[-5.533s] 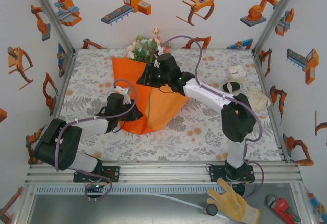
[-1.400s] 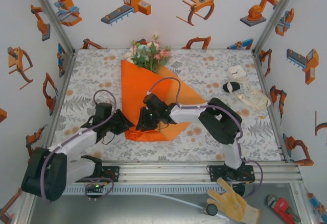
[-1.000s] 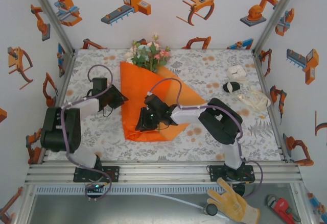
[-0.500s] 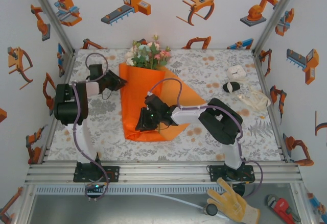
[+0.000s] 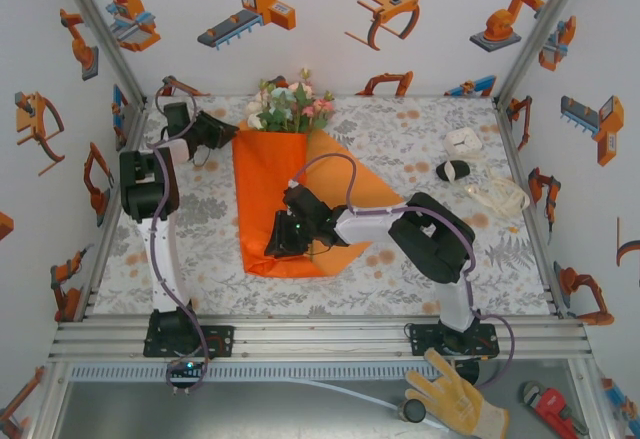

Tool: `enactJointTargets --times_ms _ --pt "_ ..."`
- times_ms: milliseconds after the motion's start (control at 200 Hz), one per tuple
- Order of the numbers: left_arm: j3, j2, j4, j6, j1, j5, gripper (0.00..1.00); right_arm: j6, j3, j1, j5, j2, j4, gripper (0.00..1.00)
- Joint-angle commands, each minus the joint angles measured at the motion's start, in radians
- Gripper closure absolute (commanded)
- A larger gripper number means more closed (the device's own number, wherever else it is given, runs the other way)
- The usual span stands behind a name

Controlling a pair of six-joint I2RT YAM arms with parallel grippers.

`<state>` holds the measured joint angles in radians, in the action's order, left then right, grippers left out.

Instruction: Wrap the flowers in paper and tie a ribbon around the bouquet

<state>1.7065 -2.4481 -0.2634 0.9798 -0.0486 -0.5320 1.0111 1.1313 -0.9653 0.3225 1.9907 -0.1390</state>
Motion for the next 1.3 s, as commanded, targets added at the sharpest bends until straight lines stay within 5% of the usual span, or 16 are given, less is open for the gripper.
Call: enactJointTargets --times_ms 0,175,431,576,826,1066,1297 --pt "0.103 -0.103 0.138 -0.01 -0.016 0.072 0.69 -0.012 -0.024 -0.007 0.013 0.004 0.124 0.63" --pt "0.127 -0.008 0.069 0.021 -0.033 0.026 0.66 -0.042 0.009 -0.006 0.0 -0.024 0.16 0.62" --pt "-0.438 0.683 -0.128 0.02 -0.047 0.055 0.54 -0.078 0.072 -0.004 -0.049 -0.054 0.172 0.59" --pt "-0.72 1.08 0.138 -0.085 0.002 0.133 0.57 -0.094 0.111 0.0 -0.054 -0.041 0.182 0.59" --pt "-1.117 1.617 0.488 -0.147 0.264 0.354 0.65 -0.108 0.131 0.007 -0.034 -0.062 0.183 0.58" --pt "-1.327 1.648 0.488 -0.104 0.372 0.224 0.66 -0.099 0.106 0.008 -0.03 -0.101 0.166 0.57" --pt "-1.487 1.562 0.33 -0.051 0.503 0.3 0.68 -0.056 0.053 0.032 -0.054 -0.156 0.132 0.57"
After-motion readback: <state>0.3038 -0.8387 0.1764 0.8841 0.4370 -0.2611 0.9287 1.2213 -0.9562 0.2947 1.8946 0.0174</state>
